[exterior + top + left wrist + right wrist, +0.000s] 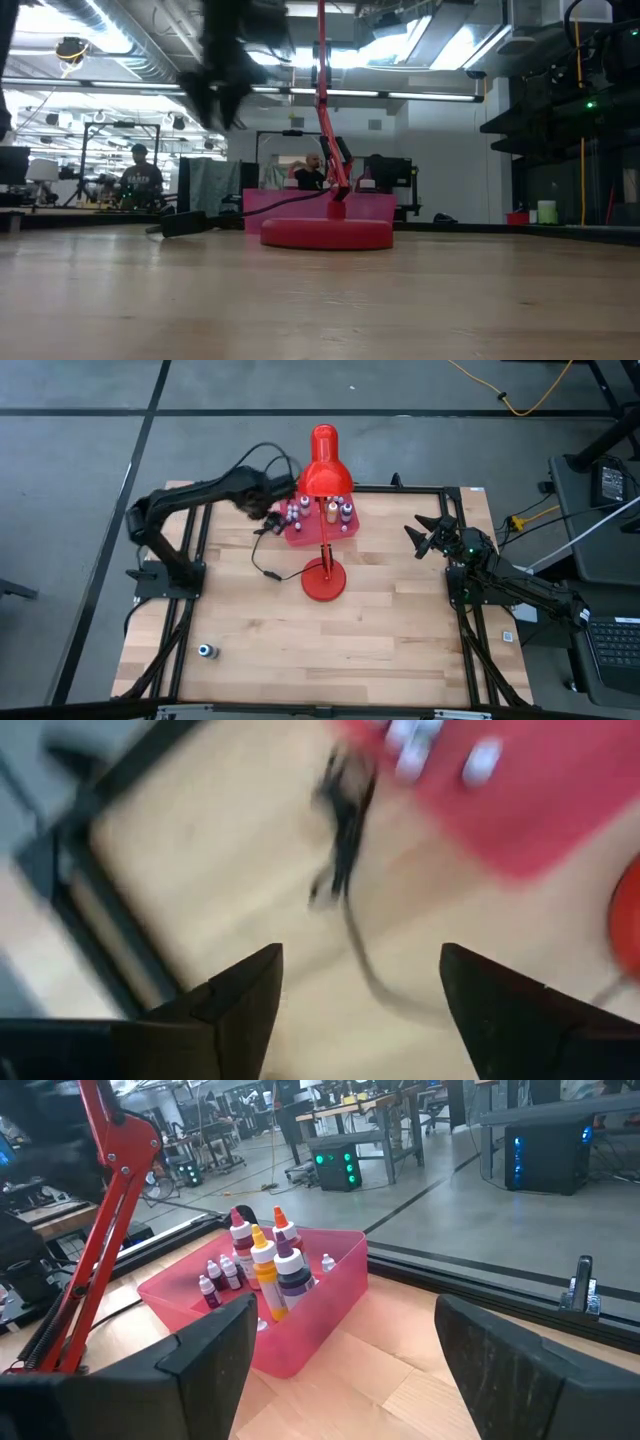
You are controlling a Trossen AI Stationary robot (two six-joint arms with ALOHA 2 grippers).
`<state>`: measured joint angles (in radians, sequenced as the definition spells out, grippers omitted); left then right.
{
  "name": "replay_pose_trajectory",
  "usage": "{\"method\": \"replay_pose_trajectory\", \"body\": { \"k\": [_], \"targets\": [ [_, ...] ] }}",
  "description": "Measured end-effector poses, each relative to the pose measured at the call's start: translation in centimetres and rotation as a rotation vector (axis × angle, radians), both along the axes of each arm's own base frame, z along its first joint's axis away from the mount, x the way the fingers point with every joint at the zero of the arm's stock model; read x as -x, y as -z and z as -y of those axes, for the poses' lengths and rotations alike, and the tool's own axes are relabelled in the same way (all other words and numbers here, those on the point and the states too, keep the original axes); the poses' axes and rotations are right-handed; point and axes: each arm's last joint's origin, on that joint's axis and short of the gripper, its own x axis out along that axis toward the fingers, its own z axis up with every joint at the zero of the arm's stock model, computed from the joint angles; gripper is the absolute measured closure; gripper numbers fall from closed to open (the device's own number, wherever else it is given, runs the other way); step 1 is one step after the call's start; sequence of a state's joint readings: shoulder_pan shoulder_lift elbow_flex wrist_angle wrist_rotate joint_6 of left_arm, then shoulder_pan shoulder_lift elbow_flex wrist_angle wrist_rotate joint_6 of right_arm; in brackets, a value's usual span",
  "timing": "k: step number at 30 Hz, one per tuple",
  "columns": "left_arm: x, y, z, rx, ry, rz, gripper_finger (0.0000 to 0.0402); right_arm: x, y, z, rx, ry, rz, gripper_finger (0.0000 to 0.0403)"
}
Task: Pick & Place food coloring
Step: Put the large blue food coloring bottle into the red bin
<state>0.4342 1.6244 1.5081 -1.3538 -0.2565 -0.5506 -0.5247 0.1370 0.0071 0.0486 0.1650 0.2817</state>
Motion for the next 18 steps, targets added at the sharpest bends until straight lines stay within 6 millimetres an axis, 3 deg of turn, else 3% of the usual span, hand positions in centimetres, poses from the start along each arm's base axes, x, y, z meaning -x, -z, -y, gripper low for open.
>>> {"method": "replay_pose_trajectory", "body": {
  "k": [7,18],
  "targets": [
    [4.0,-1.7,7.2,0.073,-0.082,0.015,0.0128,0.0,0.0,0.0,-0.001,0.000,0.001,0.0097],
    [5.7,-2.1,15.9,0.255,0.425,-0.002,0.0143,0.0,0.0,0.0,0.000,0.000,0.000,0.0097]
  ]
}}
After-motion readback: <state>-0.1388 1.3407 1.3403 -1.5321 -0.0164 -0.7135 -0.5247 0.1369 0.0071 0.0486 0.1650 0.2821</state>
